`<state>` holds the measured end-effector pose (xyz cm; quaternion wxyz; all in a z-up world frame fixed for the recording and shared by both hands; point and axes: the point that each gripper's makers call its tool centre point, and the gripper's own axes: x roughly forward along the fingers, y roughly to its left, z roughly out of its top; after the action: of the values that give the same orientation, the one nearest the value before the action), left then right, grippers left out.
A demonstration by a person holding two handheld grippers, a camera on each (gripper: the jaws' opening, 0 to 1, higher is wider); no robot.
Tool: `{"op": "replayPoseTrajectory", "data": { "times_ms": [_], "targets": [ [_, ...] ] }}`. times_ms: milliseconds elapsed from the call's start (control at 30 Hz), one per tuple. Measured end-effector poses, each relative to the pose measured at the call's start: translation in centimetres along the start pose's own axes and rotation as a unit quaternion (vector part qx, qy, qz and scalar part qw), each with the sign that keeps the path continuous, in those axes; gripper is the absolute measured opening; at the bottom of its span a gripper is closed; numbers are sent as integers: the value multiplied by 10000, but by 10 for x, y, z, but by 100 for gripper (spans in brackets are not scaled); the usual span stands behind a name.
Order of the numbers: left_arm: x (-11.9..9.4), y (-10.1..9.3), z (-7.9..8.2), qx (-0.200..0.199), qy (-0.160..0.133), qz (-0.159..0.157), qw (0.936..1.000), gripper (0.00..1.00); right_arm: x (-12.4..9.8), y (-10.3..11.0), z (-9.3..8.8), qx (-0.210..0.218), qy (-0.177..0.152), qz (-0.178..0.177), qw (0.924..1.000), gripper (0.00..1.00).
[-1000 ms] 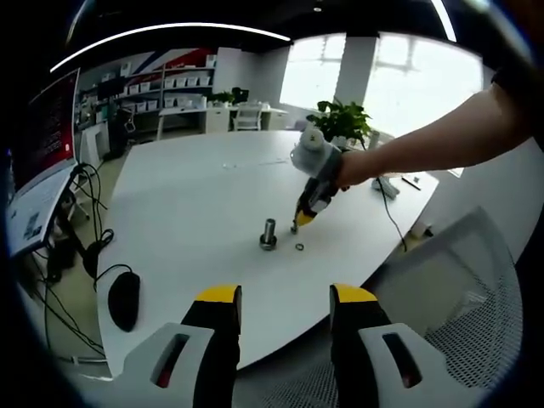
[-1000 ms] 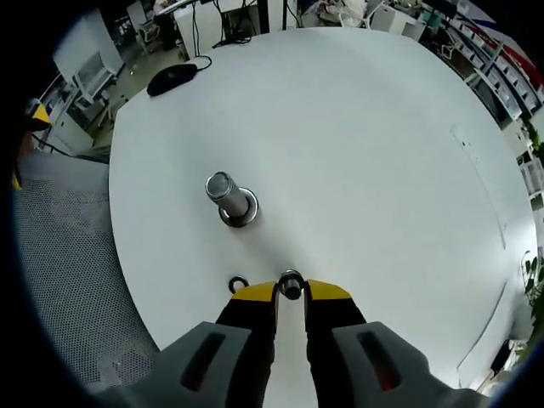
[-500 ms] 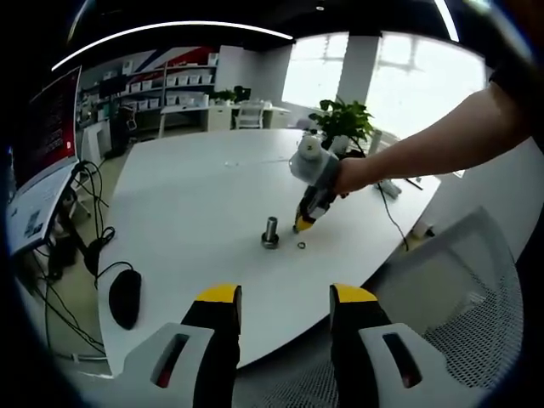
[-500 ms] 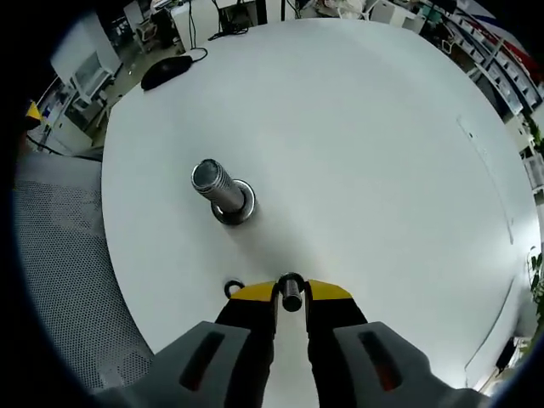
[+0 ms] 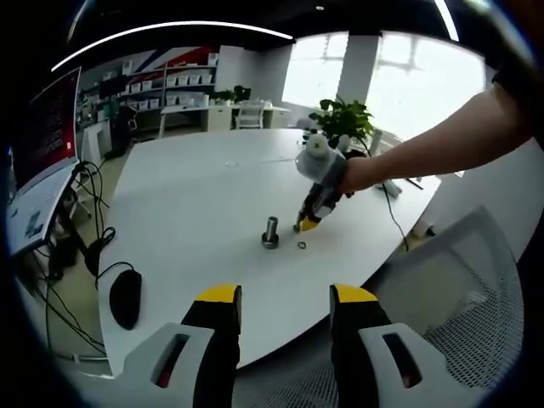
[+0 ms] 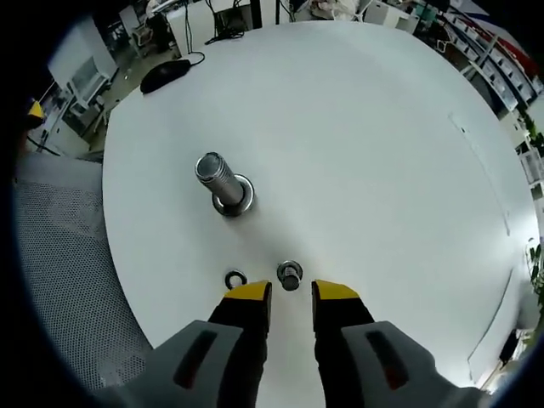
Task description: Place the washer onto the threaded stud by aligning its center hole with the stud, sliding it down to the base, and recovering from edge contact or off-axis alignment until the washer reaches the visible bottom stop.
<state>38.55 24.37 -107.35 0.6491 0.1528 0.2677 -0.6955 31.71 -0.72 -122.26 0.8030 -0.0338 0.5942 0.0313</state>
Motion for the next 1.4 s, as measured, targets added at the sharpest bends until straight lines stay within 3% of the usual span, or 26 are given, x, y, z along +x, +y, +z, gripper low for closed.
{"op": "replayPoseTrajectory", "data": {
  "times_ms": [367, 567, 967, 1133, 1267, 1400],
  "targets": [
    [0, 0, 1, 23, -34, -2, 10000, 40, -7, 18, -7, 17, -54, 104, 9999, 25],
    [0, 0, 0, 18, -38, -4, 10000, 40, 1, 45, 0, -119, -48, 269, 9996, 25],
    [-2, -4, 4, 15, -34, 2, 10000, 40, 18, 54, 4, -320, 136, 389, 9986, 23],
    [-2, -4, 4, 3, -25, 1, 10000, 40, 19, 51, 3, -304, 105, 314, 9990, 21],
    [-2, -3, 4, 8, -21, -1, 10000, 40, 19, 49, 2, -700, 129, 242, 9972, 17],
    [-2, -3, 4, -4, -35, -6, 10000, 40, 19, 50, 2, -618, 207, 229, 9976, 17]
  ]
}}
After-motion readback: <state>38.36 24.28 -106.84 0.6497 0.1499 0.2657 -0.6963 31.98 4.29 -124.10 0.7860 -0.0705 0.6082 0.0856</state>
